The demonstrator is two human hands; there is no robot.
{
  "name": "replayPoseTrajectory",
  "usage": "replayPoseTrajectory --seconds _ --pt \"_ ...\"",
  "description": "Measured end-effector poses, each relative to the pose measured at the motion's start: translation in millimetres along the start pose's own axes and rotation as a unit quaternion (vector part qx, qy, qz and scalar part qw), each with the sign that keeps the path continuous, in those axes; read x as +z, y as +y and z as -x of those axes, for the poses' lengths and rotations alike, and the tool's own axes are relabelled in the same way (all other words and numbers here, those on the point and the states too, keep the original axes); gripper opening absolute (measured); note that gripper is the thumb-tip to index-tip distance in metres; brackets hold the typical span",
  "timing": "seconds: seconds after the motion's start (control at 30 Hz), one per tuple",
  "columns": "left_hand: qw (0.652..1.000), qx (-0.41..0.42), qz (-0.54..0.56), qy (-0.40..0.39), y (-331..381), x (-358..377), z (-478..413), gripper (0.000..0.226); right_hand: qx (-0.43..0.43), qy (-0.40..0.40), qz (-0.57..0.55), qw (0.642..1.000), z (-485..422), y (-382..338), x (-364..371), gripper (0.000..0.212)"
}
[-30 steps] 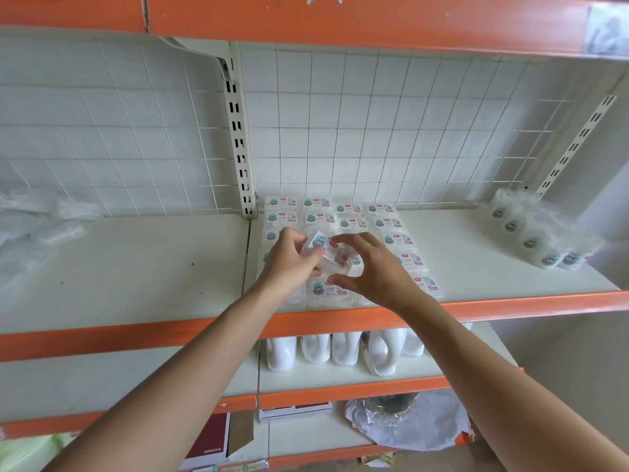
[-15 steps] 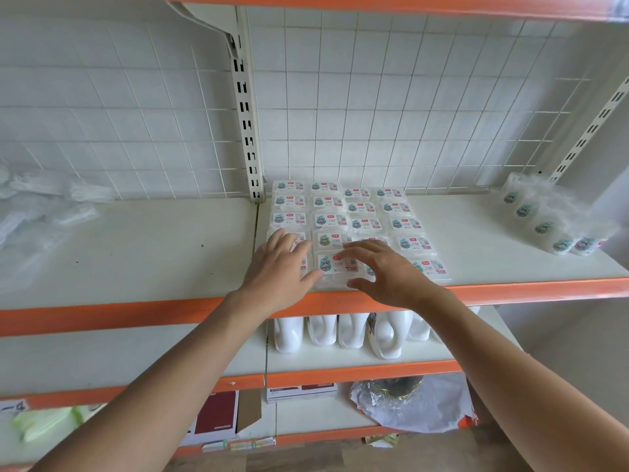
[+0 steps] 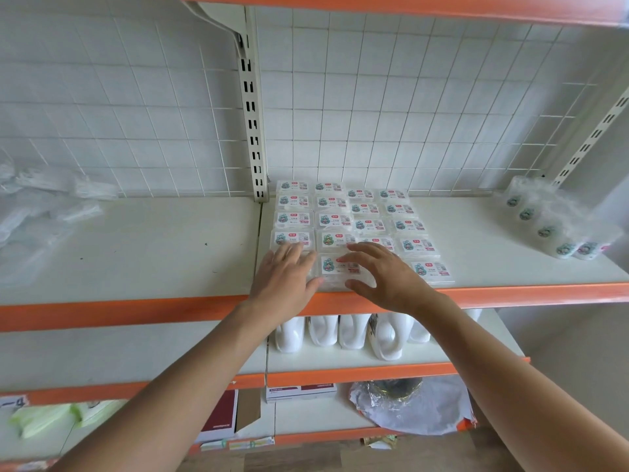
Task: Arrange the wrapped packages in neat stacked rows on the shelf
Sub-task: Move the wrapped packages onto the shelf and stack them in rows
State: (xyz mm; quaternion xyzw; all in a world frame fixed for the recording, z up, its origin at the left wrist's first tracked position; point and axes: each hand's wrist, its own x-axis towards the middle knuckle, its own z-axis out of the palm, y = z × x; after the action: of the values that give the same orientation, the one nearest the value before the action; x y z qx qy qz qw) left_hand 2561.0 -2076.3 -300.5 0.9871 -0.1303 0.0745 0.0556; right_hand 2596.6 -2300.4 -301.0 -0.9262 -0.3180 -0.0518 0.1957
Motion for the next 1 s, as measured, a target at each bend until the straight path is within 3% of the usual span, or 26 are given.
replayPoseTrajectory --seconds 0.27,0.57,0.77,1.0 --pt "0.997 -0.06 0.036 -0.01 -0.3 3.5 3.7 0.071 0.011 -0.004 0.014 1.0 1.0 -3.2 0.5 0.056" --pt "0.975 -0.125 0.183 -0.032 -0.1 -1.4 3.3 0.074 0.001 -0.043 0.035 0.998 -9.3 -0.1 1.3 0.07" --pt "0.978 -0.139 0.155 -0.007 3.3 -6.6 2.4 0.072 -0.014 -0.033 0.023 0.999 -13.2 -1.1 -5.5 0.074" --pt "0.974 -0.201 0.102 0.004 -9.6 -19.2 7.5 0.07 -0.049 -0.051 0.046 0.996 -47.1 -6.0 -6.6 0.06"
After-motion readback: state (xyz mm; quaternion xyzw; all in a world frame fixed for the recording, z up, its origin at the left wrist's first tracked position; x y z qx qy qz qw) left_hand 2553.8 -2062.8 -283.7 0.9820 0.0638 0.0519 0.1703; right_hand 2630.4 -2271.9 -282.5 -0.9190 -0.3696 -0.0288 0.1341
